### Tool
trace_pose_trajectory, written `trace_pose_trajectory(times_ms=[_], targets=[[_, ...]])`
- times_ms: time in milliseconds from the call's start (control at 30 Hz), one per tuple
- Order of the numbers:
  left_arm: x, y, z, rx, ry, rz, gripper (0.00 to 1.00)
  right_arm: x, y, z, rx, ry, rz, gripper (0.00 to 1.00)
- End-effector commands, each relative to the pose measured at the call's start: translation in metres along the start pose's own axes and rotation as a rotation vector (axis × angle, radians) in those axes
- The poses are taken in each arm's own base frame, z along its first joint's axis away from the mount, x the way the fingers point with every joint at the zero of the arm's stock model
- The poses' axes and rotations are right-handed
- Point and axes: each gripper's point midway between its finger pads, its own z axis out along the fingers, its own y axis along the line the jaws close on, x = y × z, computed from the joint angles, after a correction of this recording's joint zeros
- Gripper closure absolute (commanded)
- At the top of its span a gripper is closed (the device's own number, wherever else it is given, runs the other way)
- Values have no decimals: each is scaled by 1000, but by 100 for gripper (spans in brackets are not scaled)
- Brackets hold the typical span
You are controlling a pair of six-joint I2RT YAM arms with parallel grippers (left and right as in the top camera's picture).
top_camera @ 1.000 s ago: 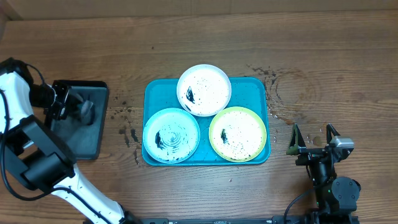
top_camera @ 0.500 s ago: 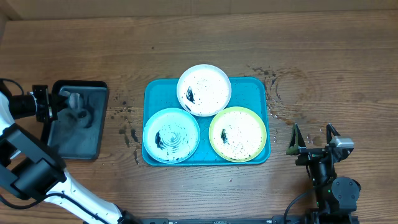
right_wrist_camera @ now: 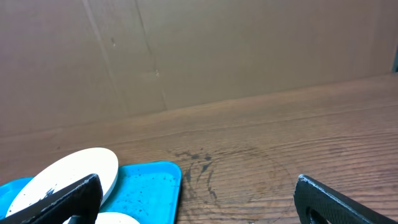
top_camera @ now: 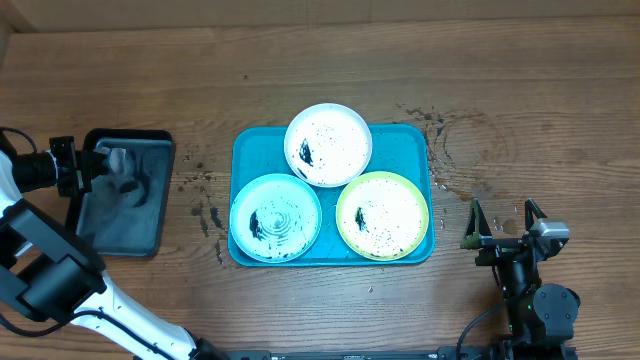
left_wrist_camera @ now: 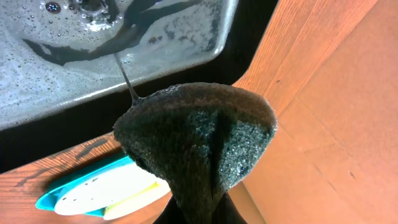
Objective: Clean dirty plates on tray and stack at the side
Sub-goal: 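Lift the wet sponge out of the basin with the left gripper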
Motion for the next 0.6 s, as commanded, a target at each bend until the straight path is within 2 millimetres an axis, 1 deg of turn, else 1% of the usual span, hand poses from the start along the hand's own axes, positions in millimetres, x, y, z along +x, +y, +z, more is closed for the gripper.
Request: trace_pose_trajectory(times_ms=[0, 100, 133, 200, 300, 367, 433, 533, 567], targets=[[4, -12, -9, 33, -12, 18, 96, 1, -1, 0, 3, -7, 7, 0], [-3, -4, -9, -15, -53, 19, 96, 1, -1, 0, 3, -6, 7, 0], [-9, 4, -8, -65, -93, 28, 96, 1, -1, 0, 4, -7, 7, 0], [-16, 12, -7, -120, -136, 34, 96, 1, -1, 0, 3, -7, 7, 0], [-19, 21, 3, -166, -149, 46, 96, 1, -1, 0, 3, -7, 7, 0], [-21, 24, 12, -172, -141, 85, 96, 1, -1, 0, 4, -6, 7, 0], [-22, 25, 16, -182, -145, 121, 96, 1, -1, 0, 3, -7, 7, 0], [-15, 15, 9, -164, -133, 192, 96, 1, -1, 0, 3, -7, 7, 0], [-8, 9, -1, -172, -133, 223, 96, 1, -1, 0, 4, -7, 7, 0]])
